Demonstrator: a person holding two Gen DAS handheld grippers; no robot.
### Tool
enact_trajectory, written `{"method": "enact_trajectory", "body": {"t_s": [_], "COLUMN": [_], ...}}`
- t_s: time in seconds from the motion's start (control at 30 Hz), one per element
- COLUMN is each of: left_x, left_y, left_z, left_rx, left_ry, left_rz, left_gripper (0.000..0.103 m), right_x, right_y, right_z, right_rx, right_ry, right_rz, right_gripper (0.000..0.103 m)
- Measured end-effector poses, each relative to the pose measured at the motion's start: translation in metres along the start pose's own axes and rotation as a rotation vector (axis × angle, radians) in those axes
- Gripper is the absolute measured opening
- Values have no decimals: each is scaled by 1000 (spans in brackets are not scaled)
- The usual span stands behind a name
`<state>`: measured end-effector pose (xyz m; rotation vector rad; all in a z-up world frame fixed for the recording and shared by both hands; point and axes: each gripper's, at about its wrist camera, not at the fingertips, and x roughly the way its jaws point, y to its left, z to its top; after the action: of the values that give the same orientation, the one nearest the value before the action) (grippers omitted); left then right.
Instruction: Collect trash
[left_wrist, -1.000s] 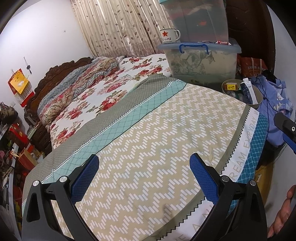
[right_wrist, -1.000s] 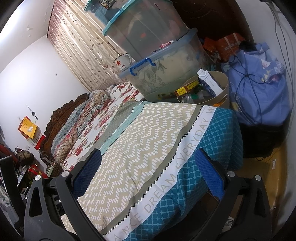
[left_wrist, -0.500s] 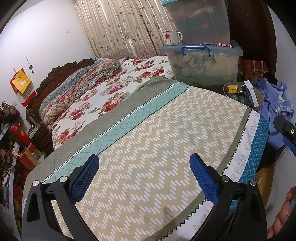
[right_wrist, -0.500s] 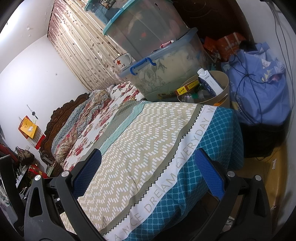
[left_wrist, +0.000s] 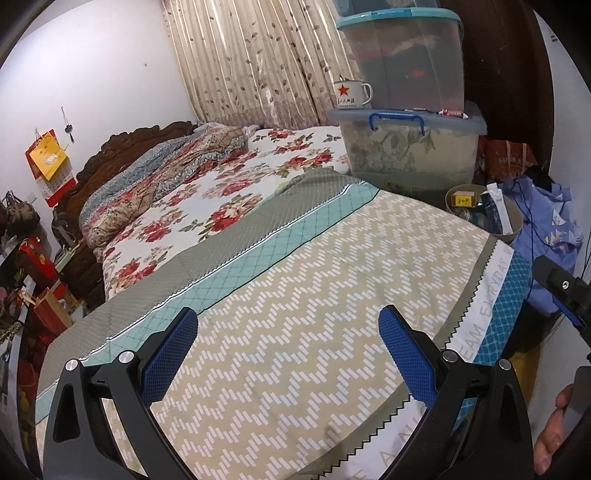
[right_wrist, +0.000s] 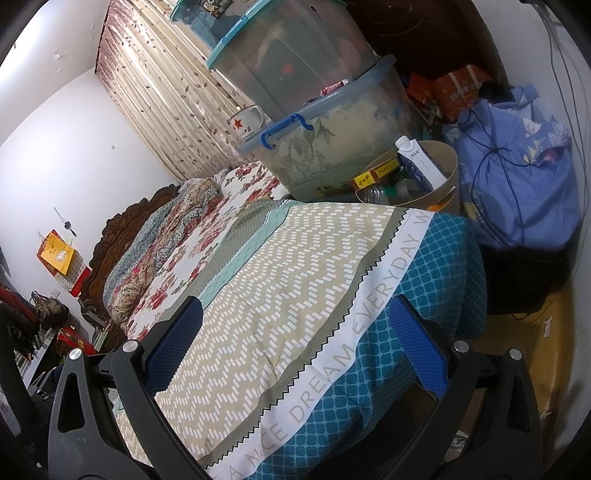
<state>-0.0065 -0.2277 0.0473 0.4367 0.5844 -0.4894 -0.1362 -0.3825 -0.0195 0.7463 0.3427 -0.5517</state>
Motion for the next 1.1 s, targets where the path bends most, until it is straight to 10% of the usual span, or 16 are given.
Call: {"method": "enact_trajectory", "body": {"t_s": [1.1], "left_x": [5], "left_y": [6], "left_z": [-2], "left_rx": [-41], "left_ry": [35], "left_rz": [48], "left_gripper": [94], "right_x": [2], "right_y": [4], "right_z": [-4], "right_rx": [-4], "right_ry": [7], "right_rz": [5], "right_gripper": [100]}}
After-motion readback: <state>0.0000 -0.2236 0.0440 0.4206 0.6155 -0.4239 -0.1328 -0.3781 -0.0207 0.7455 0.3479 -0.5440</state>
